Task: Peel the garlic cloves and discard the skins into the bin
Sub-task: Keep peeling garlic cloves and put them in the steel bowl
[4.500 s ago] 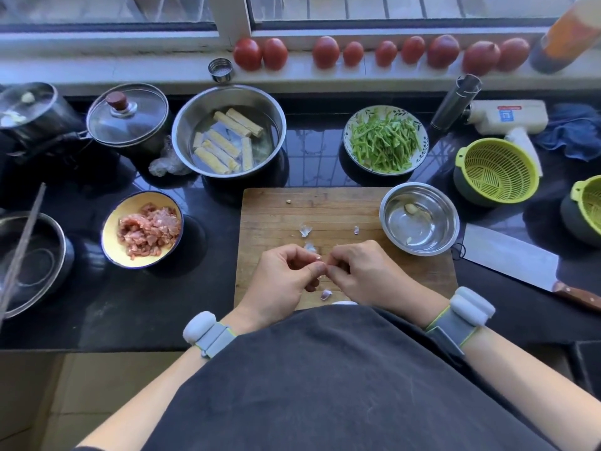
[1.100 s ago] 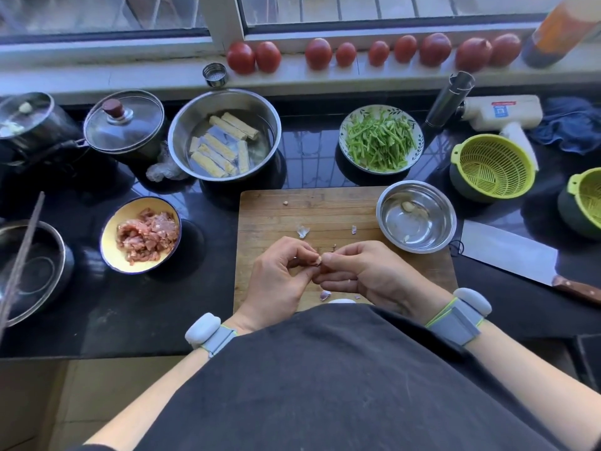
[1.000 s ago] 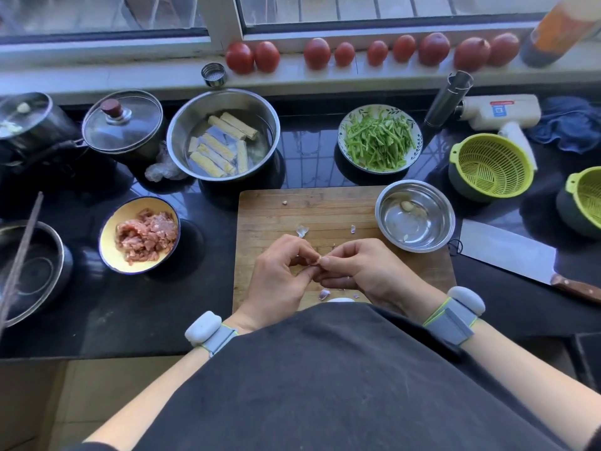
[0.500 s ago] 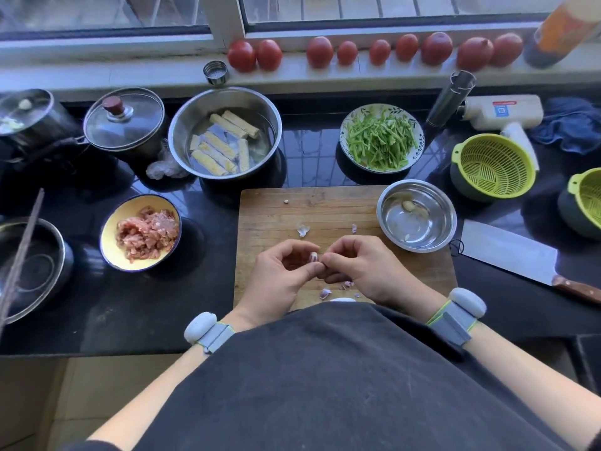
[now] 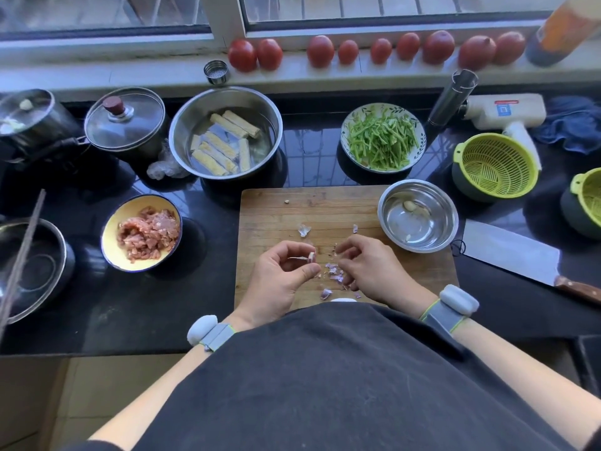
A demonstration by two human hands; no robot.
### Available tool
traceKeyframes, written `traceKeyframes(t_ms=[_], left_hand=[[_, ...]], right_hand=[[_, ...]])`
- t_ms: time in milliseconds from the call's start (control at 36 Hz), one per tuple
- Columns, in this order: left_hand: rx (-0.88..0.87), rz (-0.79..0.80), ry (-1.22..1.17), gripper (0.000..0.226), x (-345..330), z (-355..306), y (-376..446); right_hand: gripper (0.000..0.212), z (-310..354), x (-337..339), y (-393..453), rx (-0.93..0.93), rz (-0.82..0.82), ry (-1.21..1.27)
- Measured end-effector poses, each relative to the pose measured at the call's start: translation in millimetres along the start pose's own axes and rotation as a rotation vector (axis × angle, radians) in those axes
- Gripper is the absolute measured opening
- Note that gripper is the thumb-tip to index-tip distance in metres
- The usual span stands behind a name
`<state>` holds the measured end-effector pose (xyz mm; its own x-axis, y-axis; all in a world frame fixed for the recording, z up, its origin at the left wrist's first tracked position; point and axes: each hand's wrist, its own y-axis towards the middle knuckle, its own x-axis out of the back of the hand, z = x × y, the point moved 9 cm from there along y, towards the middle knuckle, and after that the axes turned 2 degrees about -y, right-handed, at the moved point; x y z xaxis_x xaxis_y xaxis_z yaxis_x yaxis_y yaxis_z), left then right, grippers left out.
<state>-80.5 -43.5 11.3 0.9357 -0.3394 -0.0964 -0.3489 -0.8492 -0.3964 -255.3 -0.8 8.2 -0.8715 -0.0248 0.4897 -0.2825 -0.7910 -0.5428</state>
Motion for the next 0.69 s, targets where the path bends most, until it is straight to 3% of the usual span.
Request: traceKeyframes(t_ms=[56, 167, 361, 694], left_hand=[[-0.030, 0.001, 0.068, 0.026, 0.3, -1.3, 0.1], [-0.124, 0.018, 0.231, 0.021, -2.0, -7.1, -1.4], [-0.134, 0.020, 0.237, 0.019, -6.0, -15.7, -5.9], [-0.148, 0.053, 0.309, 0.009, -10.5, -8.4, -6.6]], right_hand=[[0.015, 6.9, -2.1, -2.1, 0.018, 0.040, 0.098], [0.008, 30.0, -10.1, -15.8, 0.070, 0.176, 0.291], [0.007, 28.6, -18.5, -22.1, 0.026, 0.226, 0.432], [0.007, 22.0, -23.5, -20.3, 0.001, 0.258, 0.434]])
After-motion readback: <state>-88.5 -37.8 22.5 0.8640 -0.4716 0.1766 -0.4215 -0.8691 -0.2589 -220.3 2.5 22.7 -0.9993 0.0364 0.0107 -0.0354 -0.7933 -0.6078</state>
